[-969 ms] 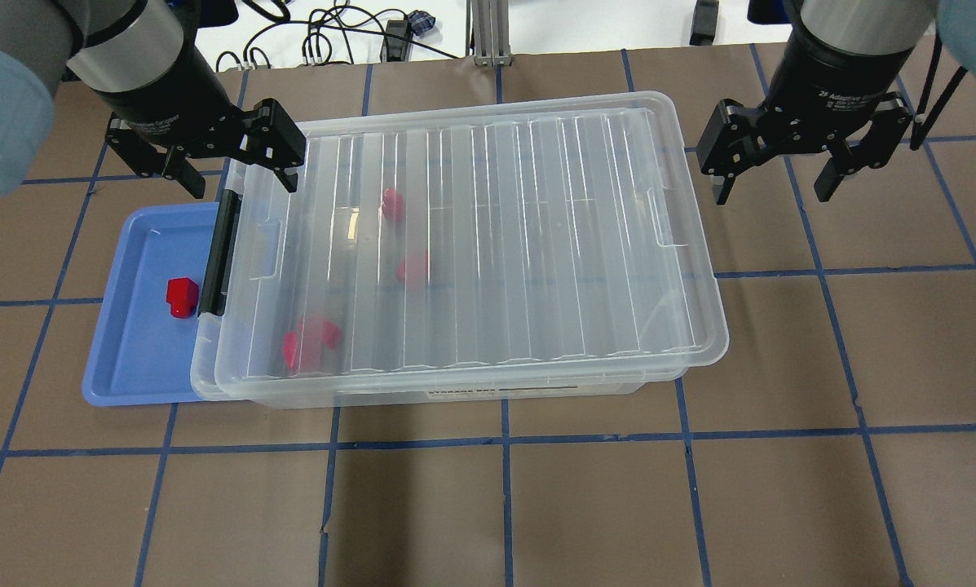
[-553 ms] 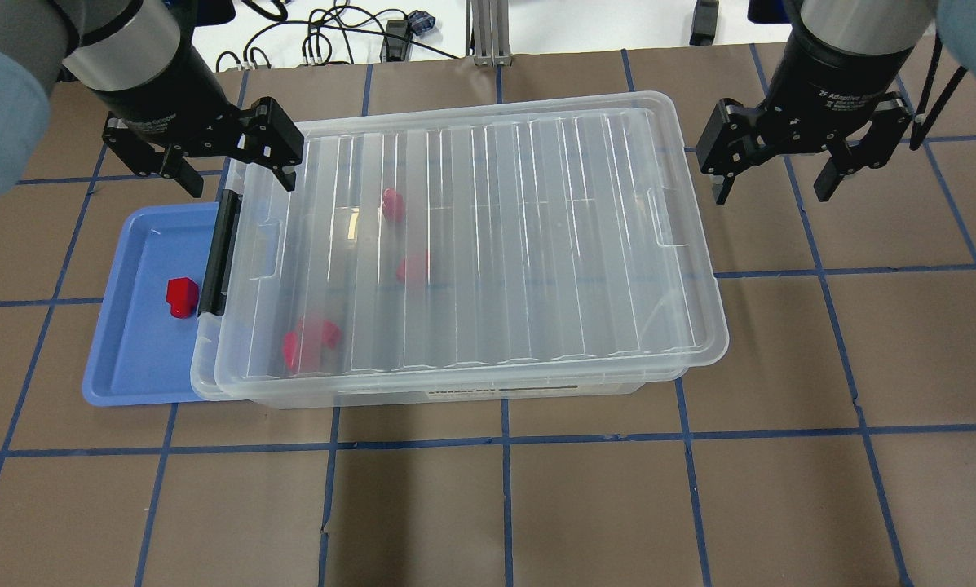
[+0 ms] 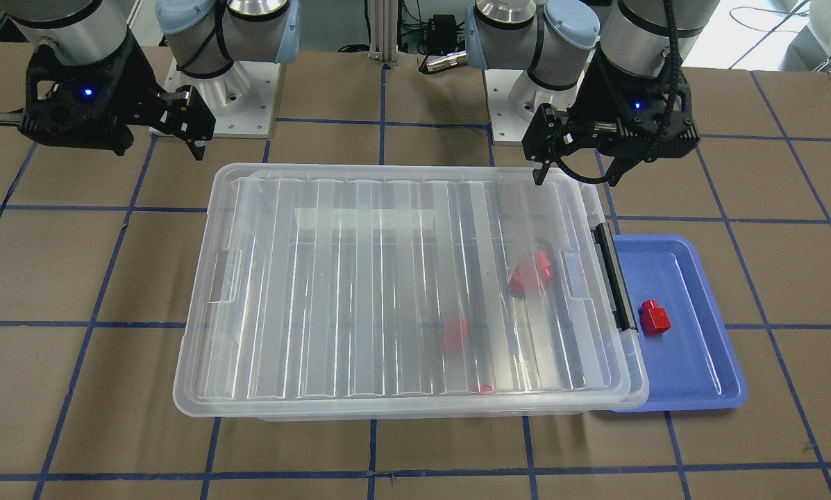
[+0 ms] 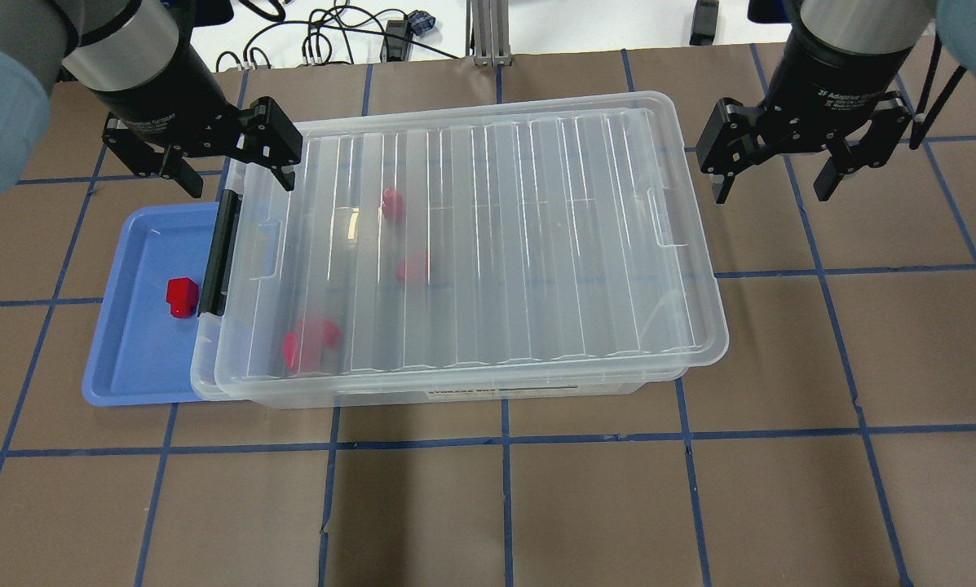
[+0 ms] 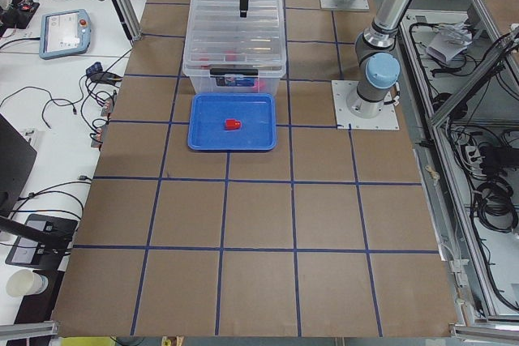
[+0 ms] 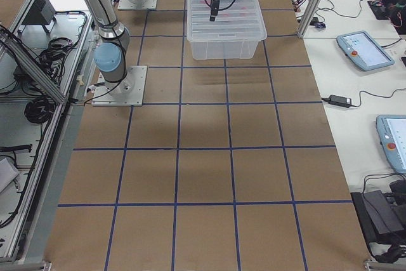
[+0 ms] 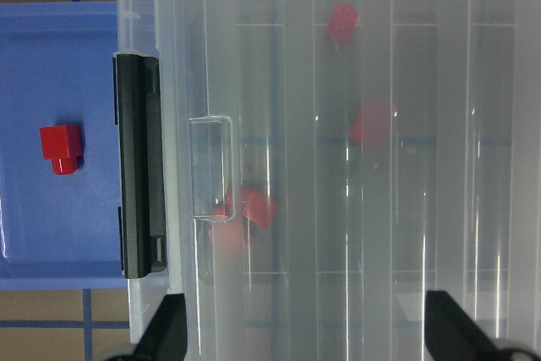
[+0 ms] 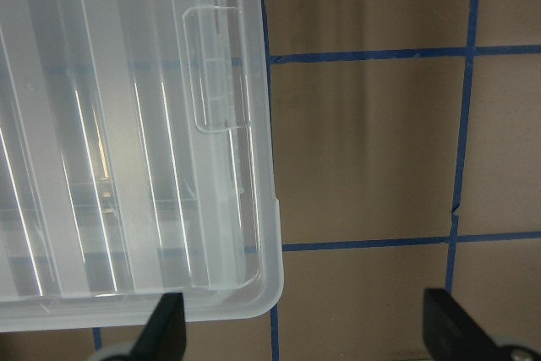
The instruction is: Place red block in blue tray from box
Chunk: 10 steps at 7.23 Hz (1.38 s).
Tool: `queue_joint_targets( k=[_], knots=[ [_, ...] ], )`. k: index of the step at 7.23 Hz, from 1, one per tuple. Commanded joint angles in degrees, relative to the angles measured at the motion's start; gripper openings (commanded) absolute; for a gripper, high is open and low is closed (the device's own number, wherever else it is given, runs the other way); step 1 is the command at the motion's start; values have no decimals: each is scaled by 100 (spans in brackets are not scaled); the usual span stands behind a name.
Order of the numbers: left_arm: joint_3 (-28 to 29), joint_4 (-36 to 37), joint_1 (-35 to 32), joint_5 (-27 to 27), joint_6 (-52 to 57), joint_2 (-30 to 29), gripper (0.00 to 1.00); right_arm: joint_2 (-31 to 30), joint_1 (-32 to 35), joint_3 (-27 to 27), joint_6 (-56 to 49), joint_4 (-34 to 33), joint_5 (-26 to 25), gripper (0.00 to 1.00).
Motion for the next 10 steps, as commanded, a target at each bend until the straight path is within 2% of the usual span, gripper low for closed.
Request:
queue_joint_targets(
  k=[1,10],
  knots=[
    [51,-4,-7,40,8,11,100,-15,0,0,0,2,-3,100],
    [78,-153,-42,93,-1,11,100,46,-61,-114,9,-7,59,100]
  ],
)
